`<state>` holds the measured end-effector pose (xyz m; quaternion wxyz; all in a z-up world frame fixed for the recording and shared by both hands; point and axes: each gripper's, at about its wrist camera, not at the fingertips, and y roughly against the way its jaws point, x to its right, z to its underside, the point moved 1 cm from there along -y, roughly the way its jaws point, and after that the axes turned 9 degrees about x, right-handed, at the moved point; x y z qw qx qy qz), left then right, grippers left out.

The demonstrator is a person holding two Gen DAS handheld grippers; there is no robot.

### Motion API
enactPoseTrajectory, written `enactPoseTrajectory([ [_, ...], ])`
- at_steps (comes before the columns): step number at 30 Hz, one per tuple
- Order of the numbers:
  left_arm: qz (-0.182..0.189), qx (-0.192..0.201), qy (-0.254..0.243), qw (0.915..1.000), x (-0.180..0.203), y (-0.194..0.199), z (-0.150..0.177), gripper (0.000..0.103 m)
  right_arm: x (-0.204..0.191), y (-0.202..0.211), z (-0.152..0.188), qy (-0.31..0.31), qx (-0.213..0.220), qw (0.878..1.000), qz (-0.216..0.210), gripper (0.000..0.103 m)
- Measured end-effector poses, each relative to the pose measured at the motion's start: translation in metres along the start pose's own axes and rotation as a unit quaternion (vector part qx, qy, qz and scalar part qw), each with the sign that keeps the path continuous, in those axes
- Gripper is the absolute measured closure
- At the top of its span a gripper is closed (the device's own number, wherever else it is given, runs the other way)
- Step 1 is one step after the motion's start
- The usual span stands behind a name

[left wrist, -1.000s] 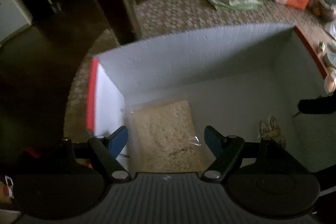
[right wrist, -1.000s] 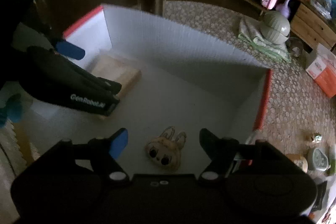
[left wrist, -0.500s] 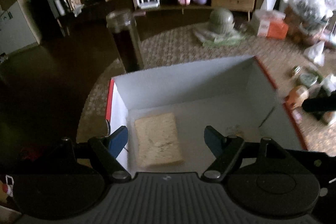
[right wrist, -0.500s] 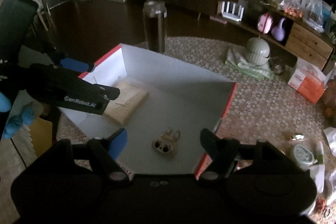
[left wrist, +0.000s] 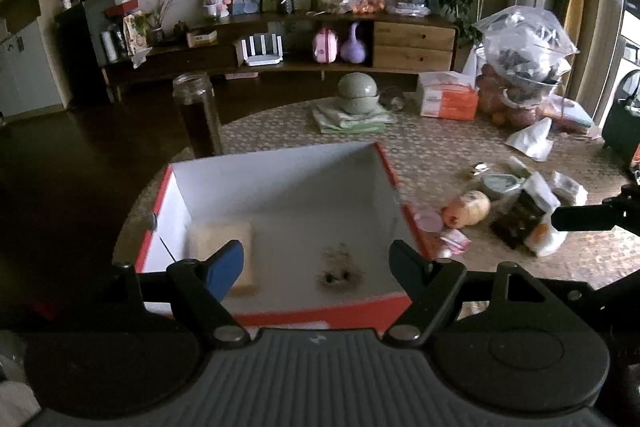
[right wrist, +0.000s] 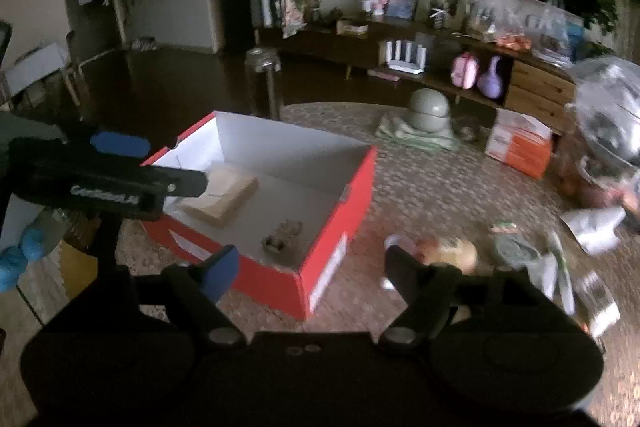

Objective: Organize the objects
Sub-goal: 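Open both tools to release bread and keychain, then withdraw, then move both tools back over the cluttered table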

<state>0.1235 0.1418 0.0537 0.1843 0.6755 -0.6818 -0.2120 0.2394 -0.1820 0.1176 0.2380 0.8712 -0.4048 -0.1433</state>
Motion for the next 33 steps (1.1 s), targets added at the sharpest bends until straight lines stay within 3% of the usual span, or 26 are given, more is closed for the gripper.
enactPoseTrajectory([
  [8, 0.009, 0.022, 0.015, 0.9996, 0.05, 0.026, 0.025, 0.021, 0.034, 0.052, 0.036, -0.014, 0.031, 0.999, 0.03, 0.016],
  [14, 0.035, 0.035, 0.005, 0.9988, 0.086, 0.027, 0.035, 0.012, 0.062, 0.076, 0.055, -0.016, 0.054, 0.997, 0.06, 0.006],
  [16, 0.043, 0.041, 0.0, 0.9982, 0.097, 0.025, 0.037, 0.0, 0.071, 0.082, 0.061, -0.016, 0.059, 0.995, 0.073, 0.005],
  [27, 0.101, 0.039, -0.013, 0.994, 0.152, -0.015, 0.052, 0.0, 0.14, 0.096, 0.1, -0.056, 0.054, 0.989, 0.125, 0.0],
  [33, 0.125, 0.039, -0.005, 0.9913, 0.166, -0.033, 0.057, 0.0, 0.161, 0.093, 0.12, -0.032, 0.043, 0.986, 0.159, 0.0],
])
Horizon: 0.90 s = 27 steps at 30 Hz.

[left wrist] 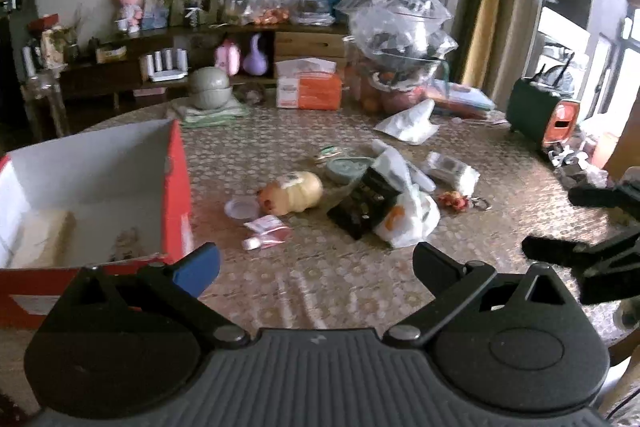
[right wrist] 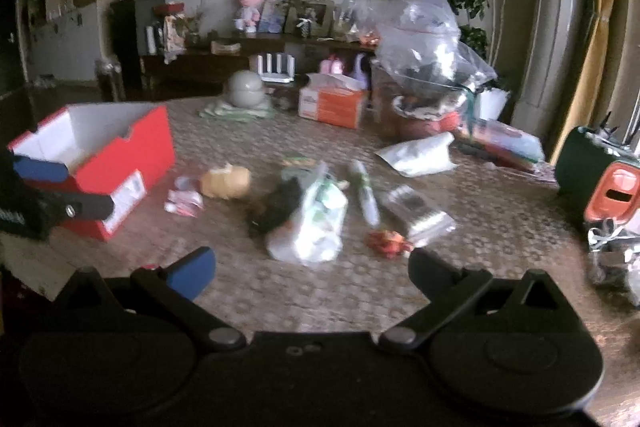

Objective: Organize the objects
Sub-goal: 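Move both tools back over the cluttered table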

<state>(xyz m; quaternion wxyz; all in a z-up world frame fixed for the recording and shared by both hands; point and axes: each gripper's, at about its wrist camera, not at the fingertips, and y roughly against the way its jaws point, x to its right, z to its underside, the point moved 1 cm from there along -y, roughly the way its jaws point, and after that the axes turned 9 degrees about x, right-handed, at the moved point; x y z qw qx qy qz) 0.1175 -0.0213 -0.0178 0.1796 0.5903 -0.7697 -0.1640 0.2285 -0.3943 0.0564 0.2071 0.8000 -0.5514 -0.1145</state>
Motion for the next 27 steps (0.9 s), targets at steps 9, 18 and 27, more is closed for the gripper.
enactPoseTrajectory([
  [9, 0.032, -0.01, -0.011, 0.9994, 0.029, -0.041, 0.006, 0.0, 0.039, -0.017, 0.018, -0.015, -0.031, 0.999, 0.012, 0.0],
  [18, -0.006, -0.004, -0.071, 0.9974, 0.044, -0.097, 0.003, 0.0, 0.073, -0.052, 0.025, -0.022, -0.044, 0.997, 0.055, 0.0],
  [27, -0.02, -0.028, -0.091, 0.9953, 0.041, -0.157, 0.002, 0.0, 0.089, -0.102, 0.026, -0.027, -0.055, 0.996, 0.069, 0.006],
])
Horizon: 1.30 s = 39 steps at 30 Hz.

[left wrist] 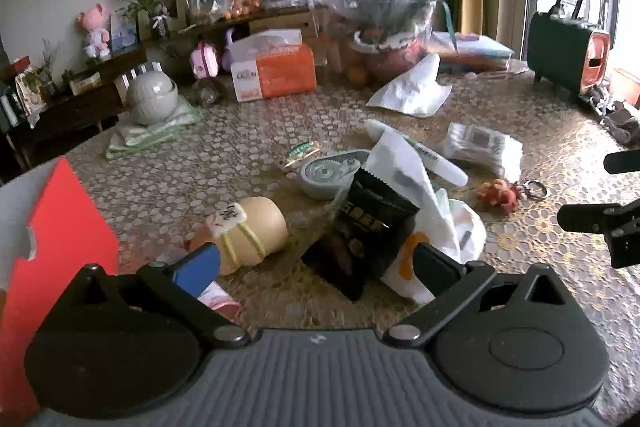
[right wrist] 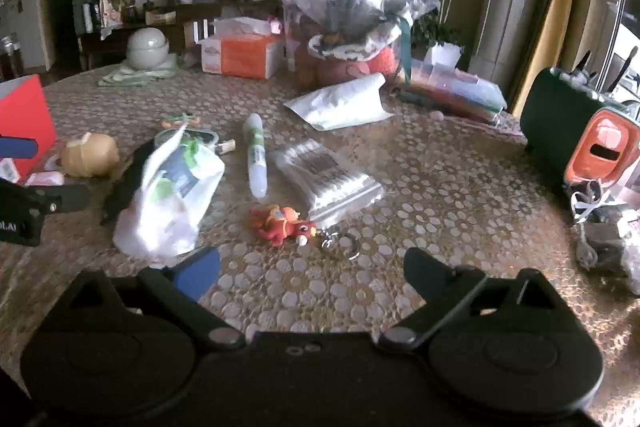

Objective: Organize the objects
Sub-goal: 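Move both tools back over the cluttered table, then grasp the black snack packet with the left tool while the right tool grasps the red dragon keychain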

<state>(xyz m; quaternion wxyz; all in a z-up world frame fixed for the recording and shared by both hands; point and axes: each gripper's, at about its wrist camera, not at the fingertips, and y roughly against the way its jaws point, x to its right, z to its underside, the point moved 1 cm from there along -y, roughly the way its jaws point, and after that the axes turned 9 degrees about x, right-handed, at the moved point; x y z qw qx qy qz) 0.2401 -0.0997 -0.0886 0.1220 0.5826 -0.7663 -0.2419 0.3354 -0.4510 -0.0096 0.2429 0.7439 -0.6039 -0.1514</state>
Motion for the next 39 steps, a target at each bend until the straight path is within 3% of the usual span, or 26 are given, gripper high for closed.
enactPoseTrajectory([
  [8, 0.012, -0.015, -0.009, 0.9998, 0.0, -0.031, 0.002, 0.0, 0.001, -0.038, -0.004, -0.008, -0.016, 1.0, -0.001, 0.013],
  [22, 0.03, 0.0, -0.026, 0.9992, 0.006, -0.042, 0.0, 0.003, -0.014, -0.071, -0.004, 0.005, -0.04, 0.999, -0.004, 0.024],
  [29, 0.076, 0.0, -0.029, 0.9966, 0.016, -0.038, 0.0, 0.02, -0.014, -0.074, -0.005, -0.02, -0.049, 0.998, -0.019, 0.034],
  [33, 0.091, -0.016, -0.009, 0.9957, 0.017, -0.044, 0.0, 0.037, -0.013, -0.073, -0.004, -0.025, -0.051, 0.998, -0.023, 0.04],
  [34, 0.094, -0.02, -0.006, 0.9953, 0.017, -0.044, 0.0, 0.047, -0.013, -0.072, -0.004, -0.024, -0.05, 0.998, -0.024, 0.043],
  [39, 0.086, -0.03, -0.011, 0.9958, 0.02, -0.04, 0.002, 0.062, -0.012, -0.066, -0.002, -0.023, -0.045, 0.998, -0.028, 0.063],
])
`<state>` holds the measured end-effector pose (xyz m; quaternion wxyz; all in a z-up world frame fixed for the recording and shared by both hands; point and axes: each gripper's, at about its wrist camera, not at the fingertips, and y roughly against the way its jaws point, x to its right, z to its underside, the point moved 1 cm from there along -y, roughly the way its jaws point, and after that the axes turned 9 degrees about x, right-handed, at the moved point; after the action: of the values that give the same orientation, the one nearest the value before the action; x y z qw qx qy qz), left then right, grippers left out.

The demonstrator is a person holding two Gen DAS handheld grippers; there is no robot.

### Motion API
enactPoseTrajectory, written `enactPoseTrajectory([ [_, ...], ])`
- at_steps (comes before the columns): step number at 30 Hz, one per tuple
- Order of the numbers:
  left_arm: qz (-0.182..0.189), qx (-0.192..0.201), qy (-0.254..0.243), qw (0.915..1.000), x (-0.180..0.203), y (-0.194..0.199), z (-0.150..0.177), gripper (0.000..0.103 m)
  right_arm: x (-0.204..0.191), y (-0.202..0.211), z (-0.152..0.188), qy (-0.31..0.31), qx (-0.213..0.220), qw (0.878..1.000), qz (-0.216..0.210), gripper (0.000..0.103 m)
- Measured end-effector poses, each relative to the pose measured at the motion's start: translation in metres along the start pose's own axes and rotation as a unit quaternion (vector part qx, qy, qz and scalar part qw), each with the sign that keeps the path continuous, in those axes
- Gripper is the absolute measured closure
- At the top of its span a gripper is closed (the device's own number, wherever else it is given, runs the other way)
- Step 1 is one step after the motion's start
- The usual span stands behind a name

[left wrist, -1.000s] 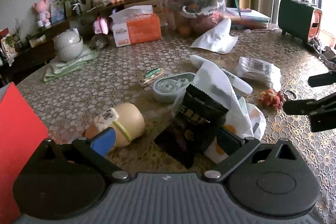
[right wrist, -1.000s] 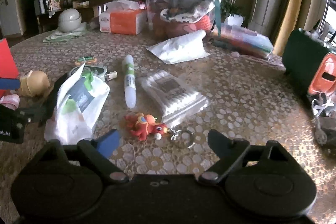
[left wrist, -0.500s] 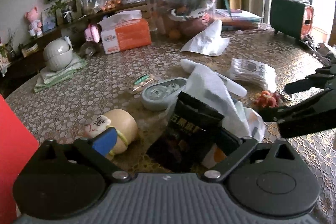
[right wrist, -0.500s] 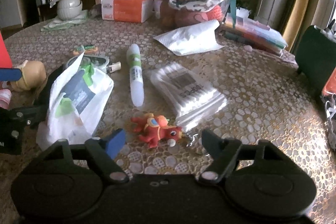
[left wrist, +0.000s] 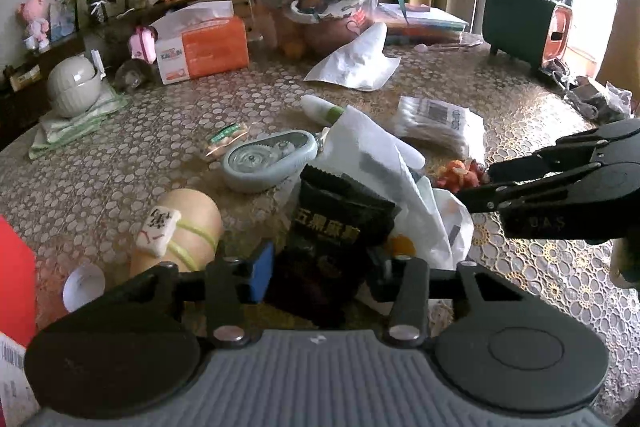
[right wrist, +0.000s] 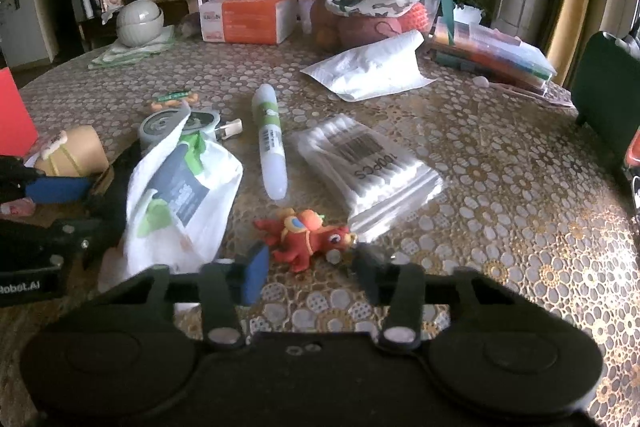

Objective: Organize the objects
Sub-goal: 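Grasp the black snack packet with the left tool while the right tool grasps the red dragon keychain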

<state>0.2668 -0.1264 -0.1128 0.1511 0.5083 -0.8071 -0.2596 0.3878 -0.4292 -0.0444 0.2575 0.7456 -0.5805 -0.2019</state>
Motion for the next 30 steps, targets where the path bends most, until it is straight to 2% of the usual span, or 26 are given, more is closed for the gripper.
enactPoseTrajectory([
  [3, -0.011, 0.002, 0.0, 0.9999, 0.001, 0.006, -0.001, 0.069, 0.0, 0.005, 0.003, 0.002, 0.002, 1.0, -0.003, 0.068],
  [4, -0.013, 0.002, 0.003, 0.9999, 0.0, 0.008, -0.001, 0.07, 0.0, 0.007, 0.004, 0.003, 0.004, 1.0, -0.005, 0.085],
  [10, -0.023, 0.0, 0.027, 0.9994, -0.004, 0.028, 0.003, 0.072, -0.003, 0.024, 0.008, 0.001, 0.0, 1.0, -0.003, 0.084],
  [22, -0.029, -0.002, 0.078, 0.9965, -0.011, 0.085, 0.017, 0.072, -0.01, 0.084, 0.013, -0.004, 0.027, 0.999, -0.016, 0.084],
  [30, -0.032, 0.014, 0.085, 0.9957, -0.016, 0.134, 0.008, 0.072, -0.022, 0.125, 0.005, -0.017, 0.044, 0.998, -0.039, 0.084],
])
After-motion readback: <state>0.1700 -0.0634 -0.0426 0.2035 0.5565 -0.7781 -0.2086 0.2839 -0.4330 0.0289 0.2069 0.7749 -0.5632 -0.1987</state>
